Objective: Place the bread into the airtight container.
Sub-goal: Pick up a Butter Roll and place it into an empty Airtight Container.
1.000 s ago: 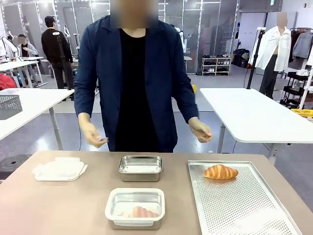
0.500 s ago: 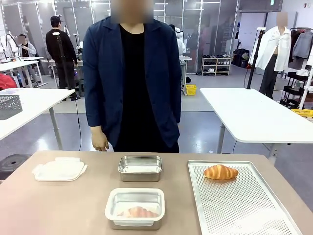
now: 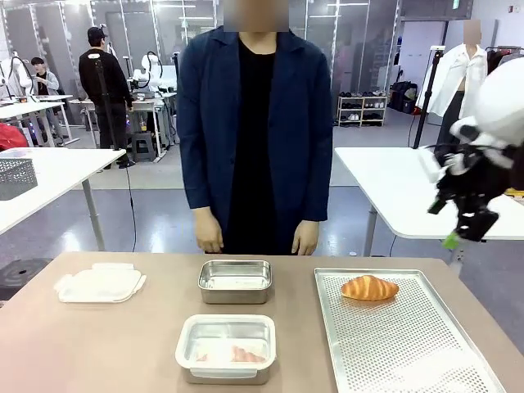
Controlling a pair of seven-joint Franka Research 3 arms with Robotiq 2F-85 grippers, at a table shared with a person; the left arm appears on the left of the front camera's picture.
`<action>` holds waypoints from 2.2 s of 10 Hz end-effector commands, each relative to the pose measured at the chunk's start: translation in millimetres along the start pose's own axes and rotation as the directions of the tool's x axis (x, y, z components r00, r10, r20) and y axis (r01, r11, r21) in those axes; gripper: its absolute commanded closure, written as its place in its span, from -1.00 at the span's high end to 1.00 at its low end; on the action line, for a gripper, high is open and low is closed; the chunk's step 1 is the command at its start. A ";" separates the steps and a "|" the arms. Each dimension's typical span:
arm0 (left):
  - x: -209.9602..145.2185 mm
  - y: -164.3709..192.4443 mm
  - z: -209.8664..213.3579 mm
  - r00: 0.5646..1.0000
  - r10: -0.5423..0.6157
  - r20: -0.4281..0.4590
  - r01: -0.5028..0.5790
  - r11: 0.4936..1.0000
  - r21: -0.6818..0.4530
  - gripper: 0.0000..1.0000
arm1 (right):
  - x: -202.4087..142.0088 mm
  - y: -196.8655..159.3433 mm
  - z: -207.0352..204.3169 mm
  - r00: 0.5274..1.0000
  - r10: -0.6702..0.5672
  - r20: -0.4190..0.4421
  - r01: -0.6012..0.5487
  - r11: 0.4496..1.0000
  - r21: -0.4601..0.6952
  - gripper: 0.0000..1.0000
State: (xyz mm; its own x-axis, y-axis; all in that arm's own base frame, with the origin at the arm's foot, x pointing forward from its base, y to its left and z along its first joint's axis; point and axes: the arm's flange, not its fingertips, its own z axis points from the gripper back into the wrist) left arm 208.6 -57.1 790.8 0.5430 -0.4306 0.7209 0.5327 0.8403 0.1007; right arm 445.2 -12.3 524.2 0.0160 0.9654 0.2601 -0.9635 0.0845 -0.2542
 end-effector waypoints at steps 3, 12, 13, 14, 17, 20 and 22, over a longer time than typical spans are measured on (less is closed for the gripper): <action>0.2 0.2 0.8 1.000 -0.009 0.000 0.009 1.000 0.000 1.00 | 34.8 -13.2 -75.2 0.998 -0.012 -0.066 0.013 1.000 0.025 1.00; 0.2 0.2 0.8 1.000 -0.009 0.000 0.009 1.000 0.000 1.00 | 39.8 -14.4 -131.3 0.997 0.032 -0.071 -0.030 0.999 0.027 1.00; 0.2 0.2 0.8 1.000 -0.009 0.000 0.009 1.000 0.000 1.00 | 39.8 -14.4 -131.3 0.997 0.032 -0.071 -0.030 0.999 0.027 1.00; 0.2 0.2 0.8 1.000 -0.009 0.000 0.009 1.000 0.000 1.00 | 39.8 -14.4 -131.3 0.997 0.032 -0.071 -0.030 0.999 0.027 1.00; 0.2 0.2 0.8 1.000 -0.009 0.000 0.009 1.000 0.000 1.00 | 47.9 -36.9 -154.1 0.998 0.053 -0.040 -0.049 0.996 0.077 1.00; 0.2 0.2 0.8 1.000 -0.009 0.000 0.009 1.000 0.000 1.00 | 48.2 -48.2 -172.7 0.994 0.034 -0.108 -0.022 0.994 0.110 1.00; 0.2 0.2 0.8 1.000 -0.009 0.000 0.009 1.000 0.000 1.00 | 50.2 -56.2 -190.4 0.990 0.008 -0.143 0.010 0.992 0.123 1.00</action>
State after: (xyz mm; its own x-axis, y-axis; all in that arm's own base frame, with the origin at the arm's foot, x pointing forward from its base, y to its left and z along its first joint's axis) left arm 208.6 -57.1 790.8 0.5431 -0.4306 0.7208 0.5326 0.8404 0.1008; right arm 540.5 71.8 374.1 0.0110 0.9883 0.1520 -0.9869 0.0352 -0.1577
